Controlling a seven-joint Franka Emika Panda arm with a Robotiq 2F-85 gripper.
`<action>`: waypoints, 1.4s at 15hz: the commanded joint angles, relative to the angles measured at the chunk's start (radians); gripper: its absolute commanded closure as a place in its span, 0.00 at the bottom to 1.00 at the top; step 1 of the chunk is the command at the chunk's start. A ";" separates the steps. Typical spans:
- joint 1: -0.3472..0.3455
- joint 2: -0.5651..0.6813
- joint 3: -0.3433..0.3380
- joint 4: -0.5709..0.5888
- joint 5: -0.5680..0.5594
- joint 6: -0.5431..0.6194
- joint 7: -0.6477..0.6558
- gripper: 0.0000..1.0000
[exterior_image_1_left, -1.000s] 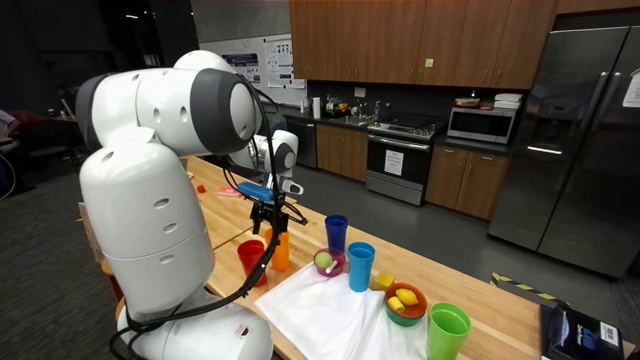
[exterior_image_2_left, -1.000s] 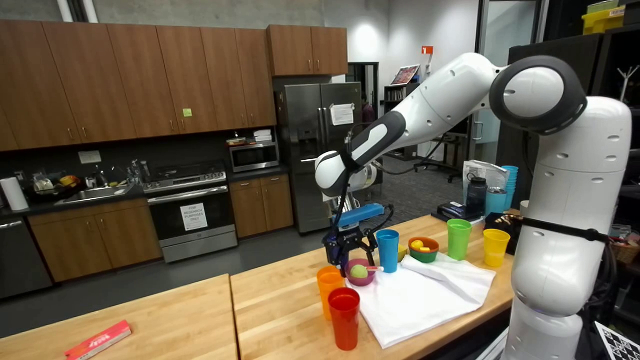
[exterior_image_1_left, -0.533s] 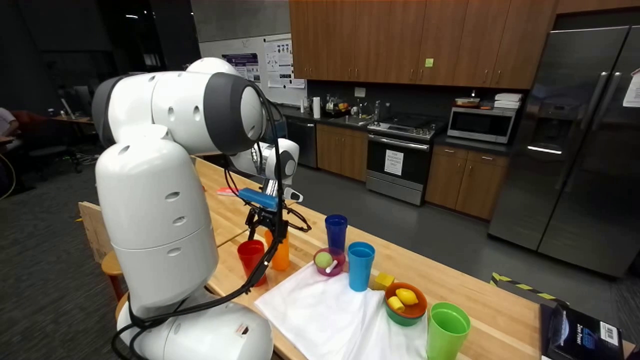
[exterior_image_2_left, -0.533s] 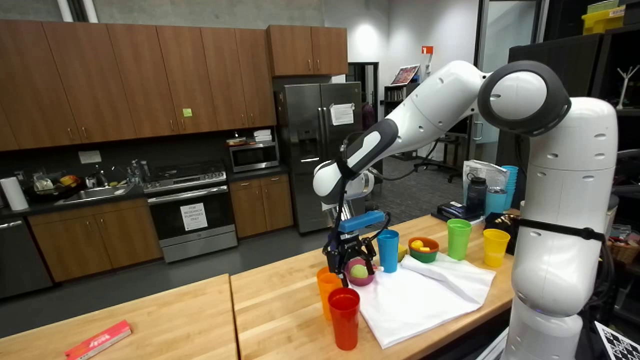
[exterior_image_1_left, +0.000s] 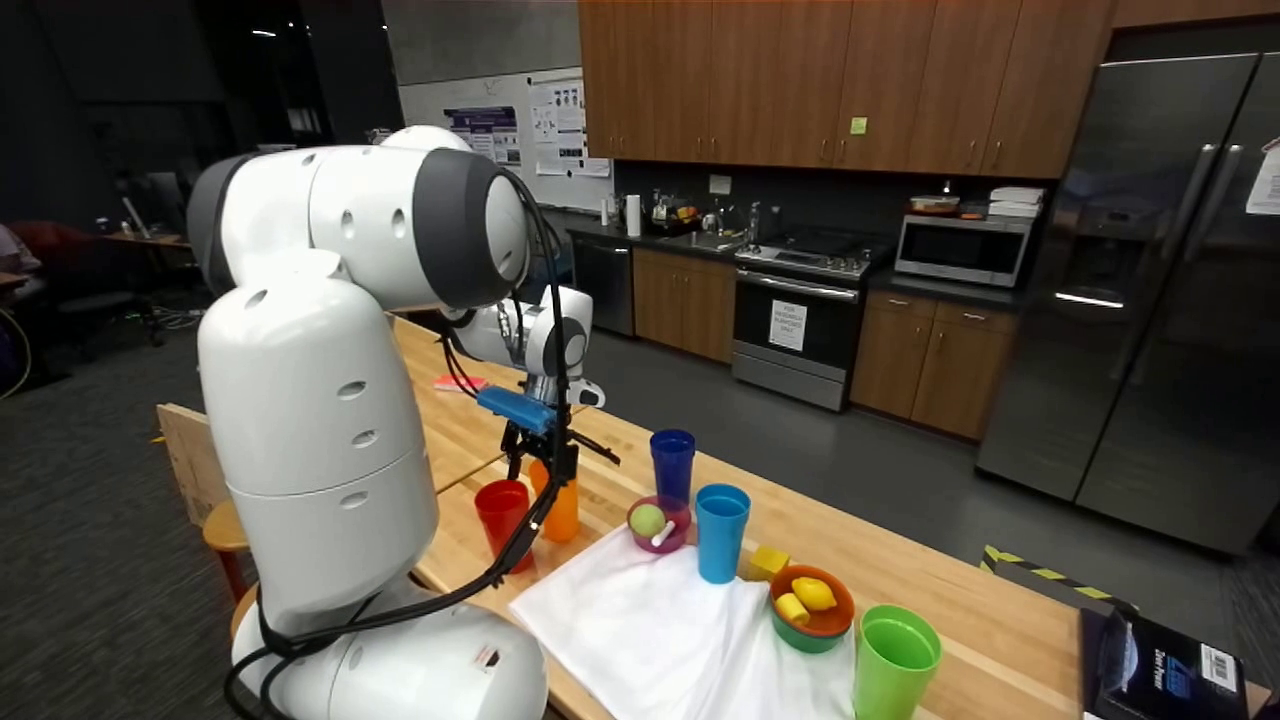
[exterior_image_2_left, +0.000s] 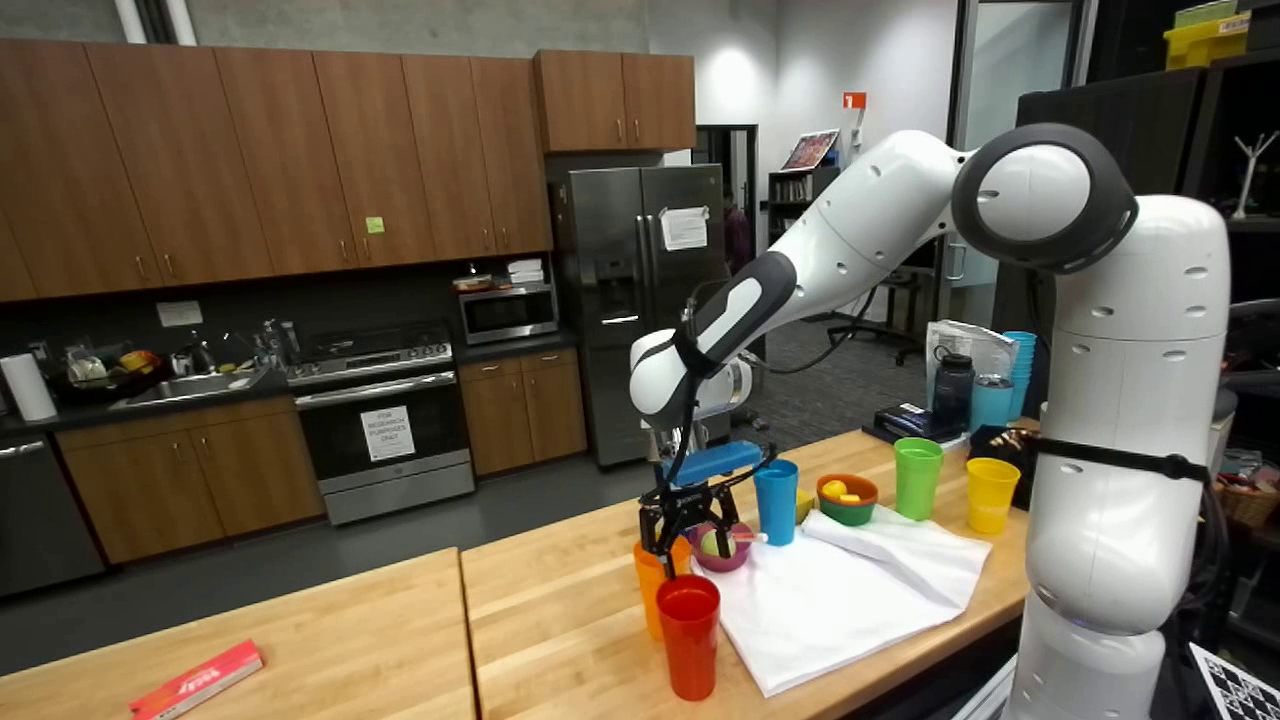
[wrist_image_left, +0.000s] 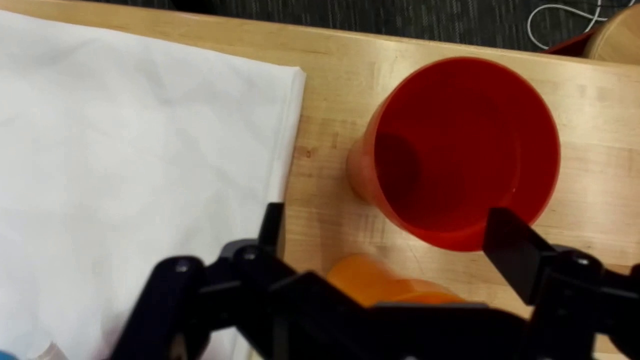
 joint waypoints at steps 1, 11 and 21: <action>0.023 -0.022 -0.003 -0.046 -0.027 0.056 0.024 0.00; 0.041 -0.038 0.000 -0.109 -0.062 0.171 -0.028 0.00; 0.053 -0.057 0.012 -0.252 -0.129 0.413 -0.116 0.39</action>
